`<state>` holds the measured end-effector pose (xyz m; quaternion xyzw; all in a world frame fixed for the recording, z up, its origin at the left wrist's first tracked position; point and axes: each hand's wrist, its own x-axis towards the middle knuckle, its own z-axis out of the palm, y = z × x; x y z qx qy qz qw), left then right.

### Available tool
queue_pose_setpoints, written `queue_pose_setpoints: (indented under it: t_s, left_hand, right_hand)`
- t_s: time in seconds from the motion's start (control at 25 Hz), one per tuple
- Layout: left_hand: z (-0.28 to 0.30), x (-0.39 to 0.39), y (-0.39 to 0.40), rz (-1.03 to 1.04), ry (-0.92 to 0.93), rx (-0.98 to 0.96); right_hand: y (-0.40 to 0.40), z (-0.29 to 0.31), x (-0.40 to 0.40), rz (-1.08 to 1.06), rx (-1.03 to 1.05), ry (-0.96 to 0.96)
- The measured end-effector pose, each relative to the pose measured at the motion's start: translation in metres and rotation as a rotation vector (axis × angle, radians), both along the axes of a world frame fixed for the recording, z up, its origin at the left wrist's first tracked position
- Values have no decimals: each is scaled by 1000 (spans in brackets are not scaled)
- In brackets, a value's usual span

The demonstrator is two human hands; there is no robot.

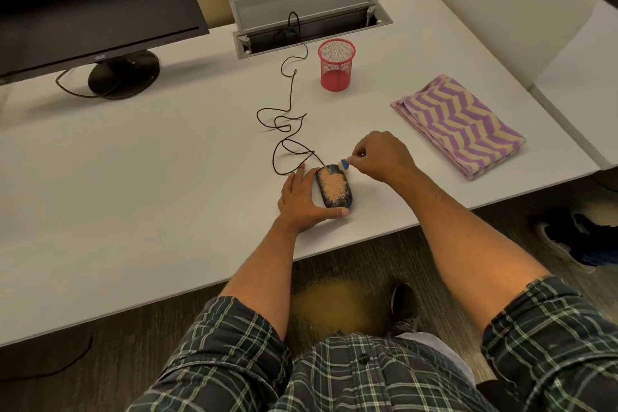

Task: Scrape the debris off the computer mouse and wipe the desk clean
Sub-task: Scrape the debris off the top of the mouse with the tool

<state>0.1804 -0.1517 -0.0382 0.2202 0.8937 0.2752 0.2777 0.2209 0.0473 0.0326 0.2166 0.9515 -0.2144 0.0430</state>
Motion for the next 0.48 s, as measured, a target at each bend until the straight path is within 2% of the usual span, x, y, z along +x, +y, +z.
queue_pose_setpoints:
  t_s: [0.08,0.48]
  left_hand:
    - [1,1,-1,2,4,-4]
    - [-1,-1,0,4,8,-3]
  right_hand:
    - [-3,1,1,45,-13,-5]
    - [-11,0,4,-34,-7,35]
